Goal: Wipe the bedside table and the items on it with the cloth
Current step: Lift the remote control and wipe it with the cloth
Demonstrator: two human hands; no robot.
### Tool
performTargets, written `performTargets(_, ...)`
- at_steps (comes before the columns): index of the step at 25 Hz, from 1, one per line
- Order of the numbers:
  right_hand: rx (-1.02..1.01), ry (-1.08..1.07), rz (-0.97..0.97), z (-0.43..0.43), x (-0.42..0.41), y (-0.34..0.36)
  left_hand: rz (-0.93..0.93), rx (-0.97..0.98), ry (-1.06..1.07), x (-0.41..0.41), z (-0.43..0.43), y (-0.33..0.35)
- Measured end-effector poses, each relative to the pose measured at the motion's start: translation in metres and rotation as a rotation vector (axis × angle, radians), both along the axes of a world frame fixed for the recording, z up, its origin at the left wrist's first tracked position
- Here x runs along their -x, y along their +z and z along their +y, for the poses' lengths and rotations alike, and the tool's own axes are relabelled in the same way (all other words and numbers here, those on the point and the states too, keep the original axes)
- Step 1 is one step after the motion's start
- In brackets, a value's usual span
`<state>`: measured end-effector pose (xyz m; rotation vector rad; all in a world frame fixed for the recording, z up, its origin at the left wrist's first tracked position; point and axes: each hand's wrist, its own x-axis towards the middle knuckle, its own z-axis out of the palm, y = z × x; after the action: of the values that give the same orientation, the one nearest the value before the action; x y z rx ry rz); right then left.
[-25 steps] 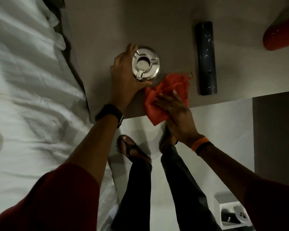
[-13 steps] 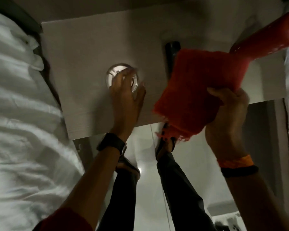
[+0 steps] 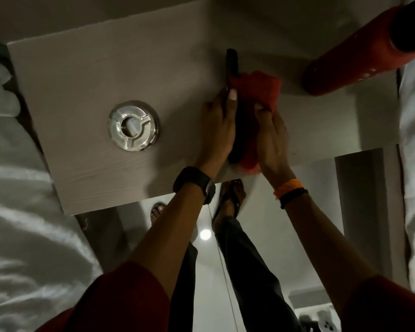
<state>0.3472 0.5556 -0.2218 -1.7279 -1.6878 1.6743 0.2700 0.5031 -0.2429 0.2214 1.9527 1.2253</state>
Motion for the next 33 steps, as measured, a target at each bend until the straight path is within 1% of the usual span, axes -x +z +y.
performTargets(2, 0.038, -0.026, 0.086, 0.005, 0.002, 0.001, 0.06, -0.042, 0.056, -0.008, 0.003, 0.0)
performTargets(4, 0.019, -0.04, 0.177, 0.008, 0.007, 0.006, 0.02, -0.151, 0.109, -0.003, 0.006, 0.001)
performTargets(6, 0.041, -0.044, 0.28, 0.008, 0.01, 0.01, -0.134, -0.203, 0.118, 0.008, 0.007, 0.005)
performTargets(8, 0.073, 0.02, 0.318, 0.0, 0.013, 0.011, -0.387, -0.162, 0.179, 0.016, 0.004, 0.011)
performTargets(9, 0.027, 0.097, 0.294, -0.006, 0.013, 0.011, -0.509, -0.148, 0.224, 0.019, 0.0, 0.016)
performTargets(11, -0.222, 0.288, 0.218, -0.021, 0.01, 0.012, -0.684, -0.141, 0.362, 0.029, -0.003, 0.022)
performTargets(12, -0.352, 0.365, 0.204, -0.03, 0.006, 0.012, -0.731, -0.16, 0.405, 0.035, -0.003, 0.022)
performTargets(13, -0.448, 0.418, 0.184, -0.041, 0.002, 0.012, -0.732, -0.159, 0.407, 0.039, -0.004, 0.025)
performTargets(15, -0.576, 0.462, 0.088, -0.061, -0.007, 0.01, -0.677, -0.13, 0.39, 0.037, -0.012, 0.026)
performTargets(17, -0.619, 0.468, -0.037, -0.068, -0.005, 0.007, -0.71, -0.108, 0.338, 0.027, -0.025, 0.028)
performTargets(19, -0.588, 0.442, -0.106, -0.058, 0.01, 0.006, -0.776, -0.066, 0.277, 0.012, -0.036, 0.03)
performTargets(20, -0.579, 0.433, -0.13, -0.048, 0.021, 0.005, -0.809, -0.081, 0.293, 0.008, -0.036, 0.031)
performTargets(22, -0.604, 0.431, -0.167, -0.021, 0.043, -0.001, -0.878, -0.182, 0.386, 0.004, -0.032, 0.034)
performTargets(23, -0.606, 0.421, -0.176, -0.007, 0.055, -0.004, -0.896, -0.207, 0.389, 0.004, -0.031, 0.035)
performTargets(24, -0.586, 0.404, -0.168, 0.007, 0.065, -0.008, -0.87, -0.197, 0.335, 0.002, -0.033, 0.034)
performTargets(26, -0.49, 0.353, -0.071, 0.029, 0.079, -0.012, -0.811, -0.145, 0.24, 0.0, -0.041, 0.031)
performTargets(28, -0.297, 0.198, 0.053, 0.046, 0.088, -0.013, -0.86, -0.159, 0.223, 0.001, -0.048, 0.029)
performTargets(30, -0.053, -0.016, 0.139, 0.063, 0.088, -0.007, -0.948, -0.263, 0.241, 0.007, -0.053, 0.03)
performTargets(31, 0.021, -0.109, 0.178, 0.07, 0.083, -0.003, -0.968, -0.326, 0.265, 0.01, -0.055, 0.031)
performTargets(32, 0.011, -0.17, 0.228, 0.075, 0.075, -0.001, -0.95, -0.365, 0.288, 0.013, -0.056, 0.031)
performTargets(33, -0.061, -0.188, 0.277, 0.076, 0.067, 0.001, -0.898, -0.373, 0.303, 0.019, -0.057, 0.032)
